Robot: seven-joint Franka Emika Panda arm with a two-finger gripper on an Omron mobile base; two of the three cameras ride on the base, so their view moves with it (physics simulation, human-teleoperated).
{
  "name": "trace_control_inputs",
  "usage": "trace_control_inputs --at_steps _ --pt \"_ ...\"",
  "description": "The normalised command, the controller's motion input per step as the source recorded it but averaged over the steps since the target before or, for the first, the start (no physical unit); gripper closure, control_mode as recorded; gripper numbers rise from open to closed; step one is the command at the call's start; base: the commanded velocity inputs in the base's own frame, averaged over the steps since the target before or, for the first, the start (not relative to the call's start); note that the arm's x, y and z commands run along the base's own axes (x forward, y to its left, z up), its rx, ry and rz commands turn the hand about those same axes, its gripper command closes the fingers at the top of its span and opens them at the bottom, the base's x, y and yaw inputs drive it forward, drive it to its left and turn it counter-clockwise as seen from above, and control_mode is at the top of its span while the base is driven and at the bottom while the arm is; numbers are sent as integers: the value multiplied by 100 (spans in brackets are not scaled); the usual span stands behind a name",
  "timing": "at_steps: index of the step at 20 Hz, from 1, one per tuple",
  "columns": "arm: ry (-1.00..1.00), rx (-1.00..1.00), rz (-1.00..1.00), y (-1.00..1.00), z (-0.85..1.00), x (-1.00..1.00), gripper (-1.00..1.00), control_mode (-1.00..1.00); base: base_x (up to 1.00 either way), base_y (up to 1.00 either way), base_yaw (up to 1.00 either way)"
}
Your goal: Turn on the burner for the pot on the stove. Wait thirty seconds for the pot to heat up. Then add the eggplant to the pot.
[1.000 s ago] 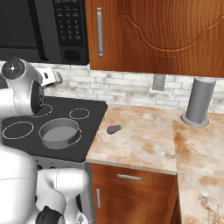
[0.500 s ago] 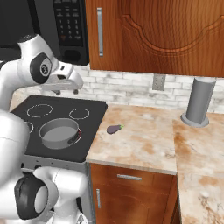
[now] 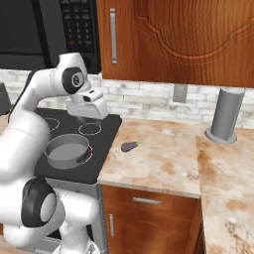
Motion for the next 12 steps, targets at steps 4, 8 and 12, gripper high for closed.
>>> trace_control_inputs --at_steps 4,8,12 --pt "0 7 -10 -16 -75 0 -100 -100 0 0 0" --pt "-8 5 -7 -9 -62 0 -100 -100 0 0 0" --pt "-1 2 -9 -14 -1 16 -100 -100 0 0 0"
